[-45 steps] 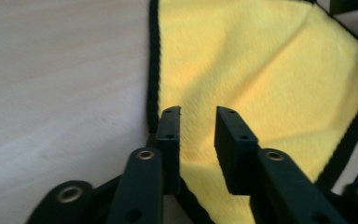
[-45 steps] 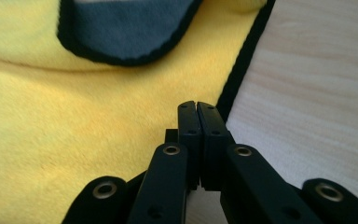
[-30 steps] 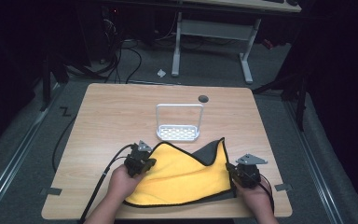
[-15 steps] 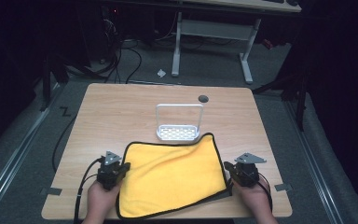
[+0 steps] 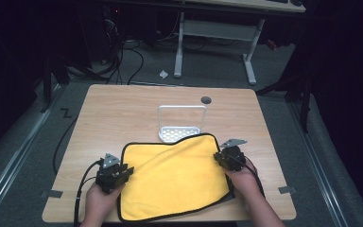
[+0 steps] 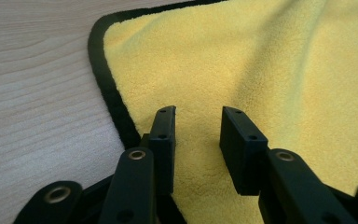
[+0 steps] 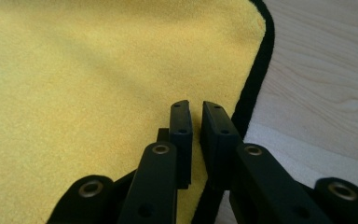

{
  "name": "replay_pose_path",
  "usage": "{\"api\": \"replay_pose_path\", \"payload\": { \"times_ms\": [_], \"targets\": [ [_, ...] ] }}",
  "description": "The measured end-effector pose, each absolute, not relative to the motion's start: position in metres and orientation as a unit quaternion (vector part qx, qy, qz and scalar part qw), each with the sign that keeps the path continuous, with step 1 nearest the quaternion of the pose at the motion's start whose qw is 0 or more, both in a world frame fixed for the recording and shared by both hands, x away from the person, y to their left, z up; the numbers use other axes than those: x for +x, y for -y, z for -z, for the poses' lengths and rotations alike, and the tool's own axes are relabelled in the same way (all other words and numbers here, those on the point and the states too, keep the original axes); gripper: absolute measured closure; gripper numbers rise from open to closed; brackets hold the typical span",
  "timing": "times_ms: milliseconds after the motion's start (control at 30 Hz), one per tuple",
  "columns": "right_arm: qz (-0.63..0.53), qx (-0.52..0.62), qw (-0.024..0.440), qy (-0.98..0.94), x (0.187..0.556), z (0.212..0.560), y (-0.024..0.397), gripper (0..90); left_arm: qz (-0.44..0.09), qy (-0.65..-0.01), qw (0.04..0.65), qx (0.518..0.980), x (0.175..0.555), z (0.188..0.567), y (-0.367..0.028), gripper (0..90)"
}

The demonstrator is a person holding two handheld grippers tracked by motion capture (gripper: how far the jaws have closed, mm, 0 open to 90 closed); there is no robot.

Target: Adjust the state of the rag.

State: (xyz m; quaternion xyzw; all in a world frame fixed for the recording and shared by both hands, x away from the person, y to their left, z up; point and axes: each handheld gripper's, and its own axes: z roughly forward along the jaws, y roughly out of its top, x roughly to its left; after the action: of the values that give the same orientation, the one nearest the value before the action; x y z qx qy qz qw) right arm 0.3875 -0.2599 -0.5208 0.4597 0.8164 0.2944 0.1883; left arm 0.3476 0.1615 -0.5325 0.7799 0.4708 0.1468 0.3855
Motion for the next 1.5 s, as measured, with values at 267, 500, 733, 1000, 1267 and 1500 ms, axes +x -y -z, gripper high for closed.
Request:
{"api": "replay_pose_path", "payload": {
  "times_ms": [267, 500, 733, 1000, 1267, 1500],
  "targets": [
    [-0.293, 0.466, 0.206, -0.809, 0.343, 0.522, 0.292, 85.6, -0.14, -0.434, 0.394, 0.798, 0.346, 0.534, -0.134, 64.1],
    [-0.276, 0.513, 0.237, -0.778, 0.355, 0.523, 0.333, 87.5, -0.137, -0.412, 0.398, 0.808, 0.358, 0.534, -0.092, 58.5],
    [-0.291, 0.527, 0.235, -0.763, 0.359, 0.517, 0.343, 79.4, -0.134, -0.409, 0.396, 0.811, 0.357, 0.531, -0.097, 53.5],
    [-0.302, 0.517, 0.236, -0.765, 0.313, 0.52, 0.351, 77.1, -0.133, -0.445, 0.412, 0.784, 0.375, 0.525, -0.118, 48.7],
    [-0.327, 0.52, 0.244, -0.751, 0.292, 0.508, 0.359, 74.8, -0.109, -0.474, 0.42, 0.766, 0.413, 0.526, -0.123, 43.5],
    [-0.362, 0.475, 0.251, -0.762, 0.294, 0.485, 0.323, 71.3, -0.107, -0.49, 0.41, 0.762, 0.441, 0.53, -0.12, 44.8]
  ]
}}
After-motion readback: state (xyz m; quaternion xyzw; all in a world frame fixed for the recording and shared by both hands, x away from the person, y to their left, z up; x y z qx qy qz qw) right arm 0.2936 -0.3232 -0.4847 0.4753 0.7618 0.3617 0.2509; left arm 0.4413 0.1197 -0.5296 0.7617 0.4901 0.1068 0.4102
